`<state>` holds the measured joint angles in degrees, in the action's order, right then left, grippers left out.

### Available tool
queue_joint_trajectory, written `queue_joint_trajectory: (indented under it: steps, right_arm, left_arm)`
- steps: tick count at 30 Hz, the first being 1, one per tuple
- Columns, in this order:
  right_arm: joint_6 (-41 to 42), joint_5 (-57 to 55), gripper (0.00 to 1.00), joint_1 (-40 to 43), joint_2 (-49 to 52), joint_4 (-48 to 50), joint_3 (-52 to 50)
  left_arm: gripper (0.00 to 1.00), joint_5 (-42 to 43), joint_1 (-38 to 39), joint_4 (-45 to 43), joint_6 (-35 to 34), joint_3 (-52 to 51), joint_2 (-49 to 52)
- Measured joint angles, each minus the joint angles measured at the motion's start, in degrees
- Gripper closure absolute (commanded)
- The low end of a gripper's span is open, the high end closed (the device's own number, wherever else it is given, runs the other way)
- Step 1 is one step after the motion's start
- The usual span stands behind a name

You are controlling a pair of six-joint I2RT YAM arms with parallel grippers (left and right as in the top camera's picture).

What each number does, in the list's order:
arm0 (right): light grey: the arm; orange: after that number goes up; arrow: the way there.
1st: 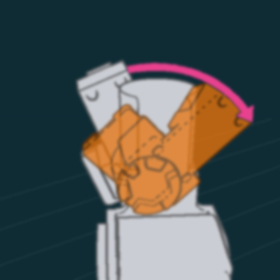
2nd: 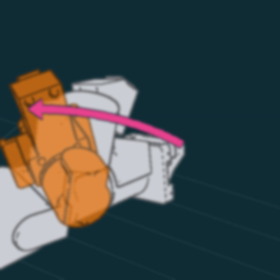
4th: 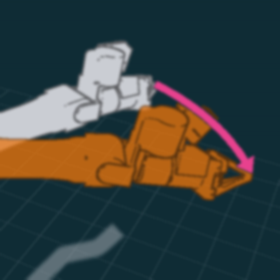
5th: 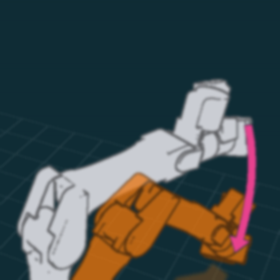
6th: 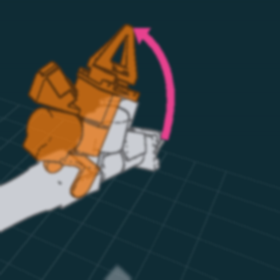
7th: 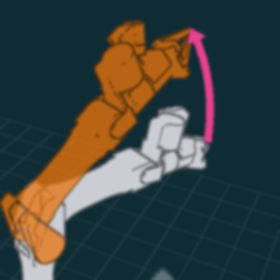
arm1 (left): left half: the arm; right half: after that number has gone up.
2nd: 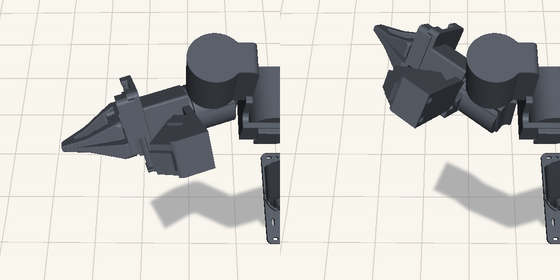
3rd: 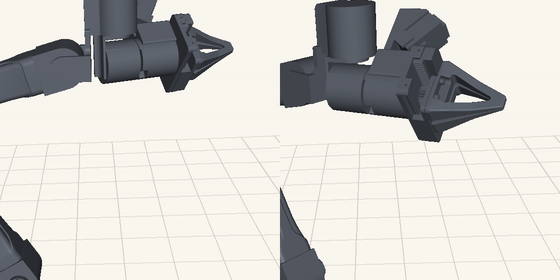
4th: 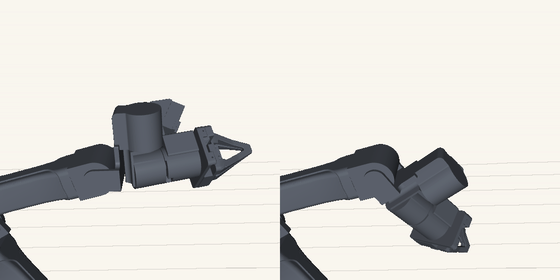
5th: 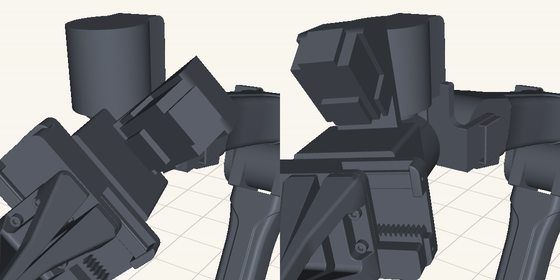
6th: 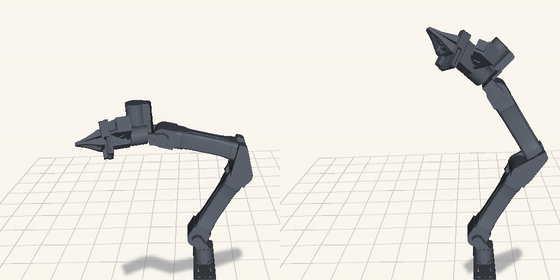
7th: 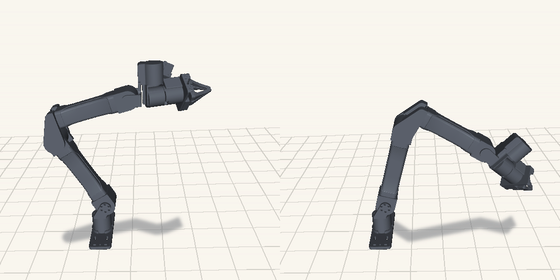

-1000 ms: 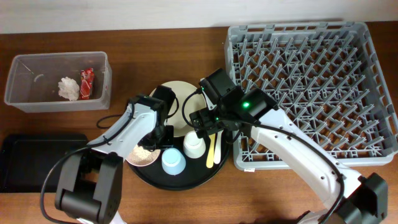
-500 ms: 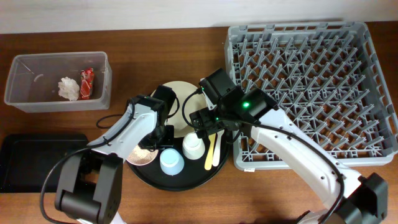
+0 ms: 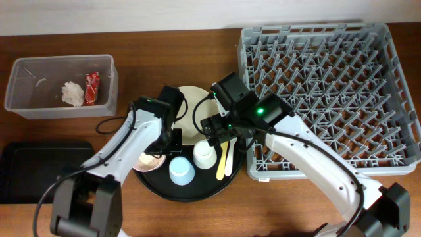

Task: Sort waste into correct bins and load items into the dishwasher rack
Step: 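Grasp the rim of the pink rice bowl with the left gripper, then carry the pink bowl left and tip the rice onto the black tray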

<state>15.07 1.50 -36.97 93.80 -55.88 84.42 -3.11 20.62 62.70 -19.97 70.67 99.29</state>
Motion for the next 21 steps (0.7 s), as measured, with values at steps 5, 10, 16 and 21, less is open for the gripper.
queue_joint_trajectory:
  steps: [5,10,16,21]
  right_arm:
    - [0.00,0.00,0.02,-0.02,0.00,0.00,0.00]
    - [0.02,0.00,0.02,-0.02,0.00,0.00,0.00]
    - [-0.02,0.00,0.02,-0.02,0.00,0.02,0.00]
    - [0.02,0.00,0.02,-0.02,0.00,-0.02,0.00]
  left_arm:
    - [1.00,-3.45,0.00,5.27,0.00,5.31,-1.66]
    - [1.00,-5.75,-3.89,6.86,-0.02,12.11,-1.90]
    - [1.00,-6.36,-19.28,8.52,0.26,14.36,-9.14]
    - [1.00,-3.78,-33.83,7.98,5.64,14.43,-16.70]
